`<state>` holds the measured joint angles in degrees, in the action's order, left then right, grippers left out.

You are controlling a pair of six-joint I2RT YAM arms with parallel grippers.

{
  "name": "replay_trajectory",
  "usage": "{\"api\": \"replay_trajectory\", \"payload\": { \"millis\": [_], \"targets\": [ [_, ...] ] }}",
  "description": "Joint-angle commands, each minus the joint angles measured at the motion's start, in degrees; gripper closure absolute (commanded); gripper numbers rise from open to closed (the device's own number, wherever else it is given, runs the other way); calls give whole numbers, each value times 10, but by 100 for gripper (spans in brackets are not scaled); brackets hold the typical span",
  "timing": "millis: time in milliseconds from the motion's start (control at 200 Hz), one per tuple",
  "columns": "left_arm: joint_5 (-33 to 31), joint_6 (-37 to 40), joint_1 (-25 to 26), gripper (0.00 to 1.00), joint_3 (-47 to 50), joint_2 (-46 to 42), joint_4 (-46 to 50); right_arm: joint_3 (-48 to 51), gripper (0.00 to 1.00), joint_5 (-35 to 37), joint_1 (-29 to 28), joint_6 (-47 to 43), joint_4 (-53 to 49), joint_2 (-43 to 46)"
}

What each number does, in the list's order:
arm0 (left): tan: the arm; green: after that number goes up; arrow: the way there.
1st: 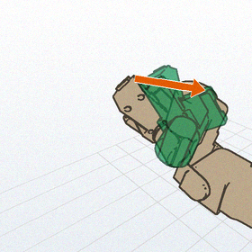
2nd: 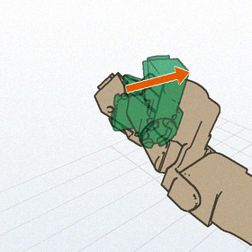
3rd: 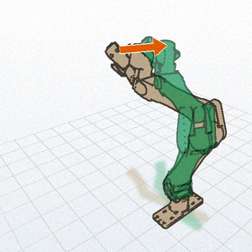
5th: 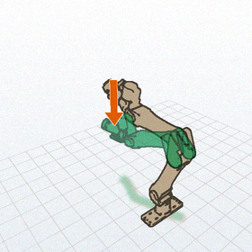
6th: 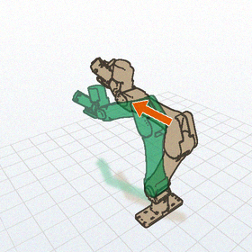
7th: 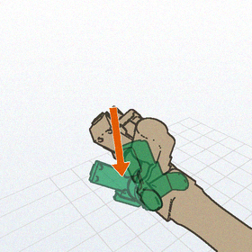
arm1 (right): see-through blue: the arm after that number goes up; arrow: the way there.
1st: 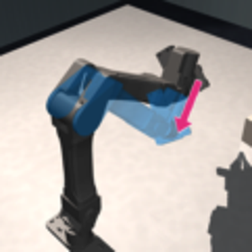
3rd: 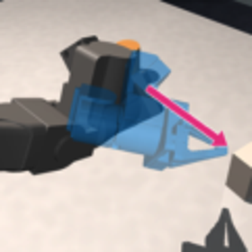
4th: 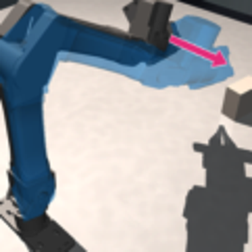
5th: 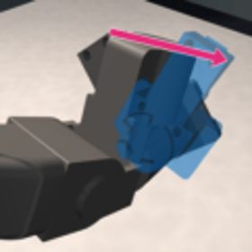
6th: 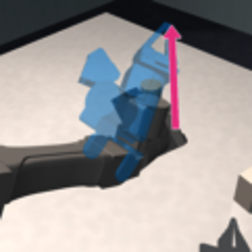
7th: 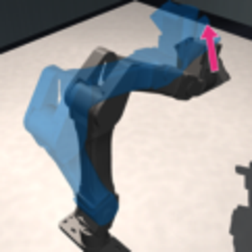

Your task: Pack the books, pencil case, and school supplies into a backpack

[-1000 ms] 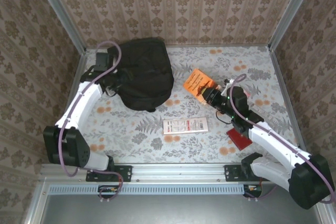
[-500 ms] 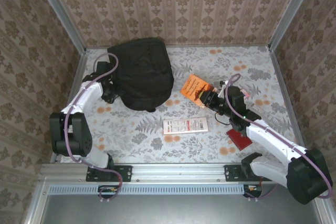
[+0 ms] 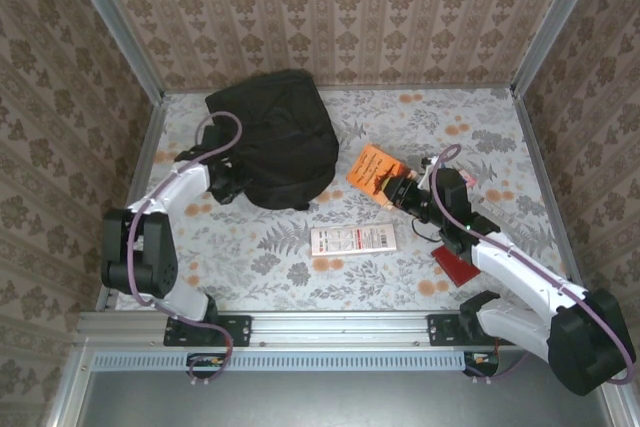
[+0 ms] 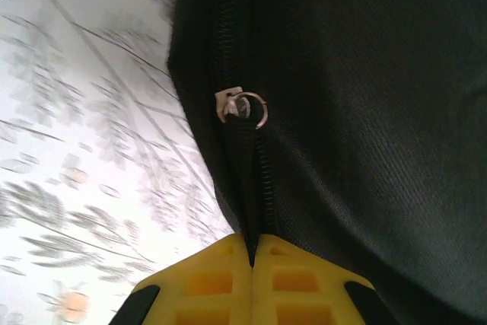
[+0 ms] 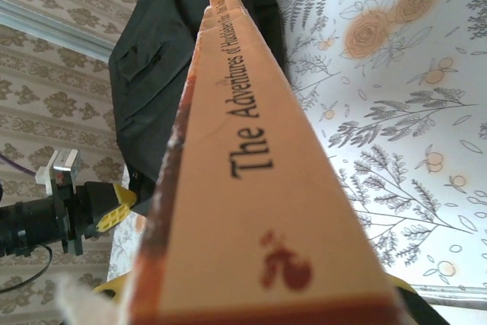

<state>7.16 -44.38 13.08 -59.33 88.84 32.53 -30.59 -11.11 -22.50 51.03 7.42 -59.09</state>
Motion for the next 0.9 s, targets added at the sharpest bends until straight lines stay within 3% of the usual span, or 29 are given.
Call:
{"api": "replay_trajectory", "payload": {
  "millis": [0, 200, 350, 515, 600, 705, 895],
  "targets": [
    [24, -51, 77, 100, 20, -19, -15, -22, 100, 15, 11, -27, -30, -1],
    [17, -82, 223, 100, 1, 1, -44, -86, 100, 50, 32, -55, -131, -76],
    [-21, -18, 296, 90, -71, 21, 0, -112, 100, 9, 66, -55, -131, -129],
    [-87, 80, 294, 67, -150, -19, 70, -117, 100, 43, 81, -60, -156, -113],
    [-70, 123, 276, 57, -226, 2, 97, -118, 100, 34, 83, -68, -150, -114],
    [-37, 157, 261, 50, -335, 76, 131, -119, 100, 28, 94, -68, -149, -121],
    [14, 165, 261, 46, -583, 293, 240, -117, 100, 22, 114, -70, -156, -110]
  ]
}}
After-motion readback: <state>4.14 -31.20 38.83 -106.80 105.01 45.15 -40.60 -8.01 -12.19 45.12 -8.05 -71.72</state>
